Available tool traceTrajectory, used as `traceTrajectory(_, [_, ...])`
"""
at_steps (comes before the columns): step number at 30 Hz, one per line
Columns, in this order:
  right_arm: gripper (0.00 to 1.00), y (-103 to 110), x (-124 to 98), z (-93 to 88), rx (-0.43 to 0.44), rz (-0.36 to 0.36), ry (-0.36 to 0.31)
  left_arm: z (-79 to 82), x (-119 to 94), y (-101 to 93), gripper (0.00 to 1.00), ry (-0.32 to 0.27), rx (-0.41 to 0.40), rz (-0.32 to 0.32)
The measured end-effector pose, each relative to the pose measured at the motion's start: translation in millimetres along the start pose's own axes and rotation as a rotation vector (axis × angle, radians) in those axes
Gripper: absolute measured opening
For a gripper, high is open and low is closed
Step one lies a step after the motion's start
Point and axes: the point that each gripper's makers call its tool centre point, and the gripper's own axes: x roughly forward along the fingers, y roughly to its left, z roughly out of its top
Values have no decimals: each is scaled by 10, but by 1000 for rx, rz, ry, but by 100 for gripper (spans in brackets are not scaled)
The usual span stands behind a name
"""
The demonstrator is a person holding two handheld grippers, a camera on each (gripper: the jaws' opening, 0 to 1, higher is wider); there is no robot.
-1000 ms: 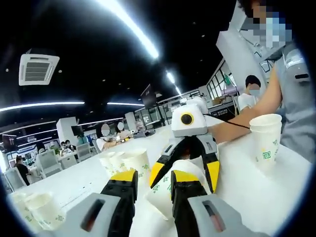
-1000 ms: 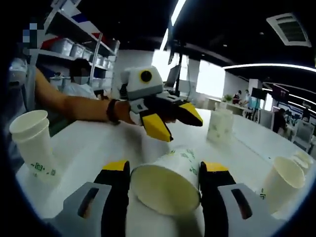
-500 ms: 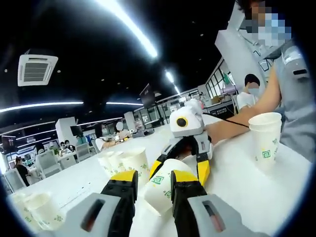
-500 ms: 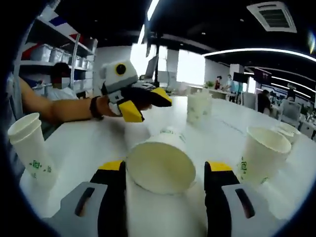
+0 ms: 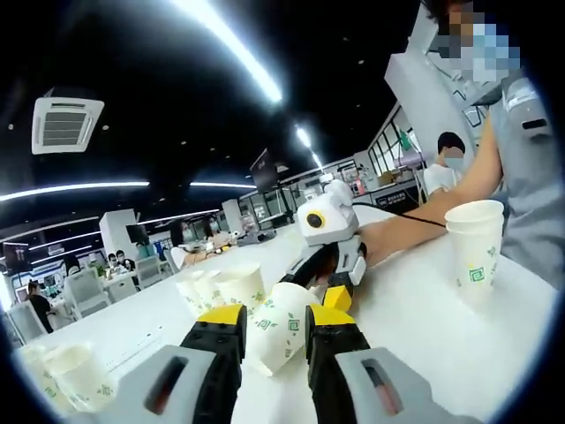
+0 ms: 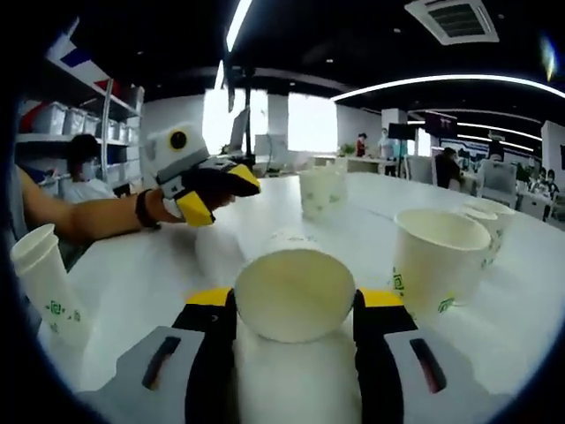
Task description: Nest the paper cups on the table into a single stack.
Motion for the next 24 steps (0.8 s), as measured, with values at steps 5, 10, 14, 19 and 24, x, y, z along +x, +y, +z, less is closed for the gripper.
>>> traceTrajectory(5, [55,13,28,23,-7,-1,-8,-25,-12,53,28,1,-1,1])
traceTrajectory(10, [55,22,5,81,-6,0,-31,-39,-25,107,28,0,-1,2])
traceTrajectory(14, [55,-87,-40,195,-9,-7,-76,-28,-24,105,28,-3,-1,1])
traceTrajectory(19, [54,-50,-119,384,-25,-1,-156,-17,-21,90,28,-3,1,2])
traceTrajectory(24, [54,28,-175,513,-52,12,-212,-15,-21,107,28,-4,2,2])
